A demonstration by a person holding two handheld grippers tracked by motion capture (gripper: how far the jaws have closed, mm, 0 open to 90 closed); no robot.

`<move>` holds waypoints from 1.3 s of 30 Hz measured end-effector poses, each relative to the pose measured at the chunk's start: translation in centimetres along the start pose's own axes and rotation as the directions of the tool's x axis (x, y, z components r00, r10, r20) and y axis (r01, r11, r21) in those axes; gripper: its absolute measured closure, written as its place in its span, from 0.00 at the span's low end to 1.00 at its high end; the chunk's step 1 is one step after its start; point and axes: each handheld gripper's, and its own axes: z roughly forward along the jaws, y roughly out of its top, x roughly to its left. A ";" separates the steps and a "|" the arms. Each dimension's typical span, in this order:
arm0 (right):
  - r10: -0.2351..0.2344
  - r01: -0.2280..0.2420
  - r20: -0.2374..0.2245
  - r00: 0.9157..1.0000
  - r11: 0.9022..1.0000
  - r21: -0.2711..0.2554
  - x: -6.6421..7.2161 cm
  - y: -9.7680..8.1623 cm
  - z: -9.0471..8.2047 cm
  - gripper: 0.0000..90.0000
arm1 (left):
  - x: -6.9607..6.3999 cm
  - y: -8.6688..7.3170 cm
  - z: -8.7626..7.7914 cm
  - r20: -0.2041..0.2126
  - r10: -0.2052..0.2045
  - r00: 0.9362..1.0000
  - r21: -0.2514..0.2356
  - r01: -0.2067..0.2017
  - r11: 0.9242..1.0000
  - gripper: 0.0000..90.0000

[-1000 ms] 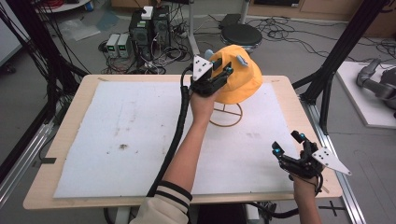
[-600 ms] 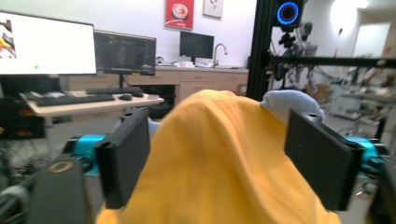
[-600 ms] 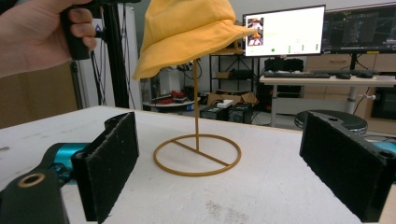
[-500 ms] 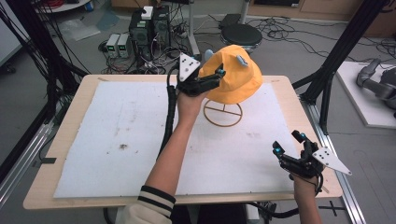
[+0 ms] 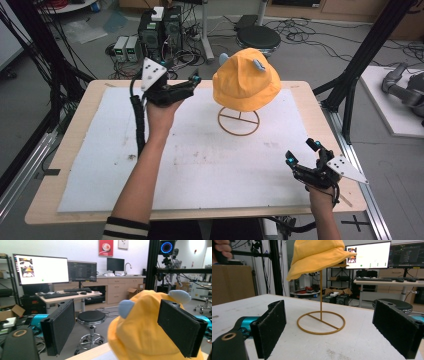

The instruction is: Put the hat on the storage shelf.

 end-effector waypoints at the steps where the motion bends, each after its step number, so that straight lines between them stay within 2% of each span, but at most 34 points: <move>1: -0.004 0.004 0.000 1.000 1.000 -0.003 0.0 0.0 0.1 0.13 | 0.4 0.1 -0.6 -0.004 0.004 1.000 0.003 -0.004 1.000 0.15; 11: -0.002 0.002 -0.012 1.000 1.000 0.005 0.3 -0.2 1.1 0.13 | 4.0 0.4 -6.9 -0.038 0.028 0.999 -0.006 -0.029 1.000 0.14; 14: -0.002 0.002 -0.009 1.000 1.000 0.010 0.4 -0.2 1.3 0.13 | 4.9 0.5 -8.8 -0.051 0.056 0.997 -0.002 -0.057 0.998 0.14; 18: -0.008 0.008 -0.007 1.000 1.000 0.011 0.5 -0.2 1.5 0.13 | 5.8 0.2 -11.2 -0.064 0.063 0.996 0.003 -0.063 0.998 0.14; 22: -0.012 0.012 0.006 1.000 1.000 0.008 0.4 -0.2 1.5 0.13 | 6.6 -1.1 -13.6 -0.075 0.039 0.996 0.001 -0.039 0.999 0.14; 25: 0.003 -0.003 0.028 1.000 1.000 0.012 0.3 -0.1 1.3 0.13 | 7.2 -2.2 -15.1 -0.094 0.023 0.995 0.012 -0.022 1.000 0.14; 29: 0.018 -0.018 0.050 0.999 1.000 -0.002 0.0 -0.1 1.0 0.13 | 8.0 -3.3 -16.9 -0.116 0.025 0.993 0.013 -0.023 1.000 0.14; 33: 0.029 -0.029 0.059 0.998 1.000 -0.012 -0.3 -0.1 0.8 0.13 | 8.2 -4.7 -18.6 -0.132 0.010 0.991 -0.009 -0.011 1.000 0.14; 39: 0.023 -0.023 0.068 0.997 1.000 -0.009 -0.4 -0.1 0.6 0.13 | 8.2 -6.8 -19.9 -0.158 0.027 0.987 0.046 -0.020 0.999 0.14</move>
